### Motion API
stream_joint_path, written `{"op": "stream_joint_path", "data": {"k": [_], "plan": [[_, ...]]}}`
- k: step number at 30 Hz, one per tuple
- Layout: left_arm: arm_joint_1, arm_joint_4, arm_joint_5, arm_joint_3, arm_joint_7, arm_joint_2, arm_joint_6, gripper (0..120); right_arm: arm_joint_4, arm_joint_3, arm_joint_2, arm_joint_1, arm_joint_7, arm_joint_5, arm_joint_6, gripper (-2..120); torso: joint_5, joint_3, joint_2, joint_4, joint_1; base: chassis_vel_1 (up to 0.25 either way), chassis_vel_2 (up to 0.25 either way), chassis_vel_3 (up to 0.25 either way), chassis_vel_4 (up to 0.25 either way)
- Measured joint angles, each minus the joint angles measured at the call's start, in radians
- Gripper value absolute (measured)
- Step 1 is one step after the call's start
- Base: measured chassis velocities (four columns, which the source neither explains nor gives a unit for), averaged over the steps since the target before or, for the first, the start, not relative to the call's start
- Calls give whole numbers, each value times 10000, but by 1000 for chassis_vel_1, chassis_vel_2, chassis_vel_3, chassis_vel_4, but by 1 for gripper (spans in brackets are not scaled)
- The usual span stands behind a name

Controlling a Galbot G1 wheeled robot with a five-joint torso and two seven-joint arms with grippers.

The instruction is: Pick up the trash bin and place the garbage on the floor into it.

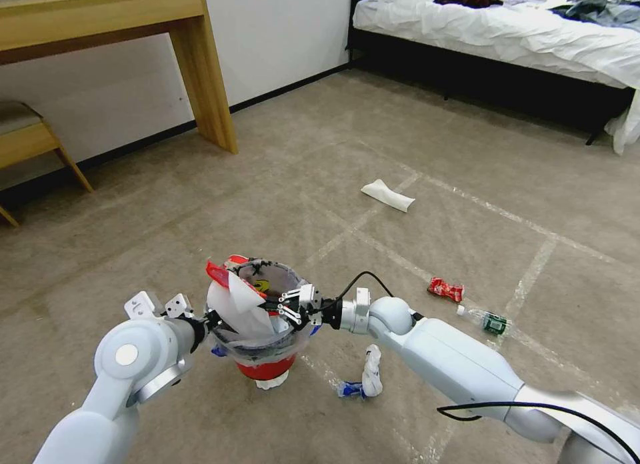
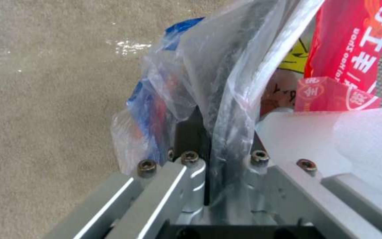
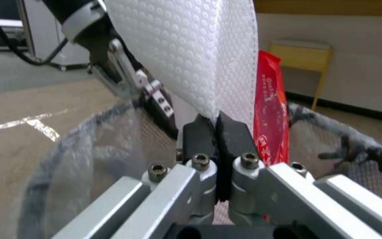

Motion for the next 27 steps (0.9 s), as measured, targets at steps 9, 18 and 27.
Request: {"op": "stream_joint_path", "data": {"k": [9, 18, 27], "plan": [[1, -37, 4, 7, 6, -7, 13, 4, -320, -36, 4, 76, 23, -287, 26, 0, 0, 0, 0, 0, 0, 0, 0, 0, 0], [24, -102, 17, -22, 18, -29, 23, 4, -350, -267, 187, 192, 280, -344, -19, 0, 0, 0, 0, 1, 0, 0, 0, 0, 0], [20, -102, 26, -14, 26, -58, 28, 4, -330, -444, 161, 234, 442, -560, -38, 0, 0, 0, 0, 1, 0, 0, 0, 0, 0]]}}
